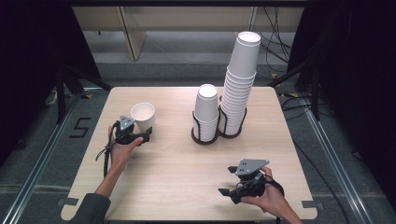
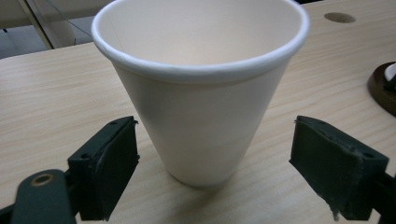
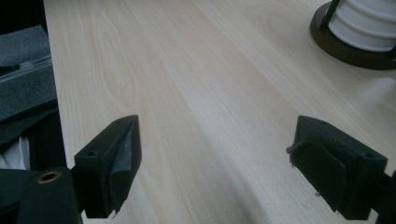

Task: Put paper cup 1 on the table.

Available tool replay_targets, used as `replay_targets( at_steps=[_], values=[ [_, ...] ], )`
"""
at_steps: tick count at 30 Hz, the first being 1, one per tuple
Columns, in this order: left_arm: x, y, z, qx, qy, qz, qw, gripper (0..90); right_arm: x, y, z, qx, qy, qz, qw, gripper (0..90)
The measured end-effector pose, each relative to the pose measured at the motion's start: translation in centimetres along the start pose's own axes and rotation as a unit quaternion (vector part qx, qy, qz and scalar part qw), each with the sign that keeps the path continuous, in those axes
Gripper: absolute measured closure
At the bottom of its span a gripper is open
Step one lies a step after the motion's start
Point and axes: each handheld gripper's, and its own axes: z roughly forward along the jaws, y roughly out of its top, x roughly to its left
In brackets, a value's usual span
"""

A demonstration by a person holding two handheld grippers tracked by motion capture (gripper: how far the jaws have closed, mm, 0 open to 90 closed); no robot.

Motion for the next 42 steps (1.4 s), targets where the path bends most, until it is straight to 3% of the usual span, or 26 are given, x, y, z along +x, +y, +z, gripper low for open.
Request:
replay_targets(
  at_steps=[5,11,20,22,42],
  values=[
    [-0.4,0.2,-1.7,0.003,-0.011,-0.013,0.9998,14.3,0.0,0.0,0.0,0.000,-0.001,0.001,1.0000,17.1],
    [-1.0,0.1,-4.0,-0.012,-0.021,-0.034,0.9991,14.3,0.1,0.1,-0.1,0.000,0.003,0.007,1.0000,17.1],
    [-2.8,-0.3,-6.8,-0.021,-0.045,-0.020,0.9986,14.3,0.0,0.1,-0.1,-0.002,-0.003,0.003,1.0000,17.1],
    [-3.1,-0.4,-7.3,-0.027,-0.046,-0.025,0.9982,14.3,0.0,0.1,-0.1,-0.001,-0.002,0.004,1.0000,17.1],
    [-6.5,-2.9,-10.9,-0.034,-0.083,-0.019,0.9958,14.3,-0.2,0.2,-0.6,-0.013,-0.017,0.015,0.9997,17.0]
  ],
)
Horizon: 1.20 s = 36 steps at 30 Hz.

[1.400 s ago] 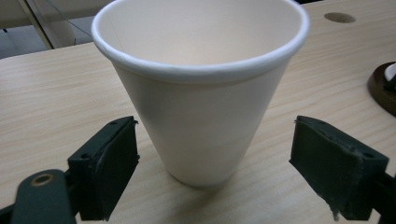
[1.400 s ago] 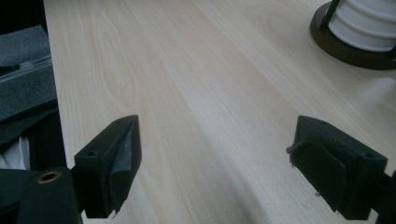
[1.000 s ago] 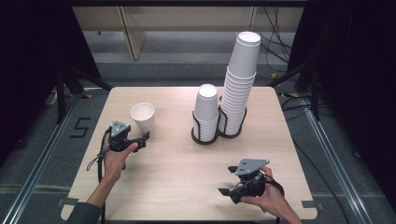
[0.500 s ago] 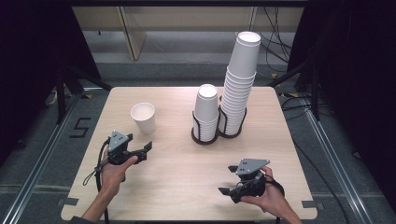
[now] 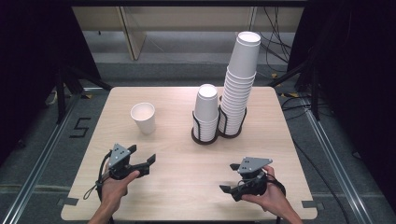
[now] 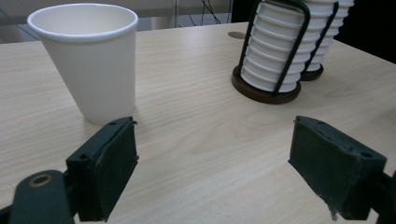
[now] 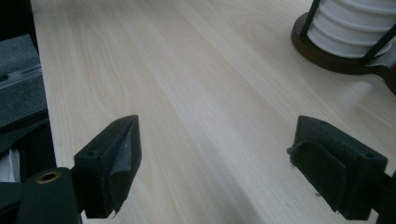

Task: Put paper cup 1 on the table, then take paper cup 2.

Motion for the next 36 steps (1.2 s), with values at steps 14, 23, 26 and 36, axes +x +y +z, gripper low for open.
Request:
replay_targets(
  at_steps=[14,23,26,36],
  values=[
    [-2.6,-2.0,-2.1,0.004,-0.019,0.010,0.9998,14.3,-0.8,0.2,-0.8,-0.019,-0.021,0.024,0.9993,16.2],
    [-3.6,-2.8,-3.0,0.000,-0.028,0.013,0.9995,14.3,-1.4,0.2,-1.1,-0.030,-0.034,0.031,0.9985,16.0],
    [-3.9,-3.1,-3.4,0.006,-0.025,0.015,0.9996,14.3,-1.5,0.2,-1.3,-0.037,-0.042,0.035,0.9978,16.0],
    [-5.0,-4.0,-3.7,0.018,-0.031,0.036,0.9987,14.3,-3.2,1.6,-3.7,-0.076,-0.073,0.069,0.9921,15.9]
  ],
)
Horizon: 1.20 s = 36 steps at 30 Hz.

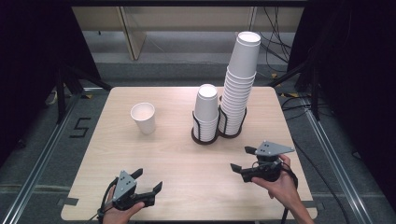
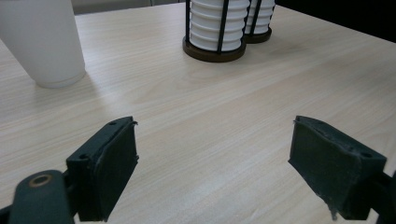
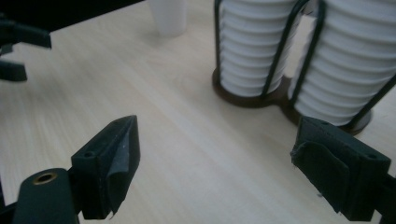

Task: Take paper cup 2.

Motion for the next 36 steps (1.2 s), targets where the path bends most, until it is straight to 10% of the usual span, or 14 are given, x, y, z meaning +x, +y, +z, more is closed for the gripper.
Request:
replay_targets(
  at_steps=[16,36],
  values=[
    [-0.1,-0.3,0.4,0.000,-0.006,0.019,0.9998,14.3,-4.8,8.7,-2.8,-0.106,-0.070,0.025,0.9916,15.5],
    [-0.1,-0.3,0.6,0.003,-0.016,0.020,0.9997,14.3,-8.6,16.3,-2.7,-0.130,-0.120,0.042,0.9833,15.4]
  ],
)
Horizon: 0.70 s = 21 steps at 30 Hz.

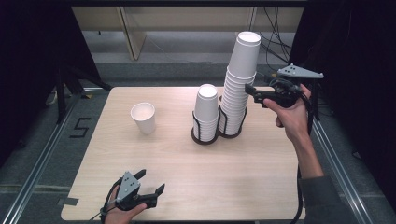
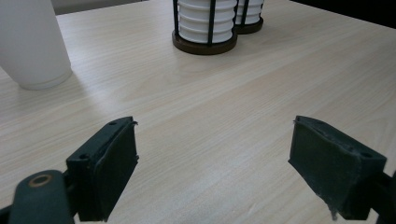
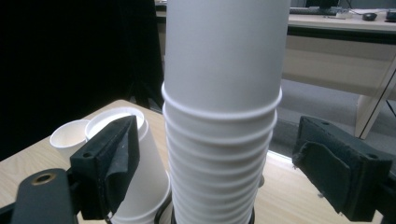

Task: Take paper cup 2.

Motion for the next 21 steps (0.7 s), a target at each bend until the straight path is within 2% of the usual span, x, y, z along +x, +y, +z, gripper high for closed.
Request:
replay_targets(
  at_steps=[6,11,17,21],
  values=[
    [0.0,0.0,0.0,0.003,0.000,0.002,1.0000,14.3,-0.1,2.1,0.8,0.000,-0.014,0.003,0.9999,15.4],
    [0.0,0.0,0.0,0.004,0.000,0.003,1.0000,14.3,-0.2,3.4,1.8,-0.005,-0.015,0.010,0.9998,15.3],
    [-0.1,0.0,0.0,0.002,-0.003,0.003,1.0000,14.3,-0.3,4.7,3.3,-0.011,-0.016,0.003,0.9998,15.3],
    [-0.2,0.0,-0.1,0.004,-0.002,0.005,1.0000,14.3,-0.3,5.4,4.4,-0.008,-0.017,0.014,0.9997,14.7]
  ],
)
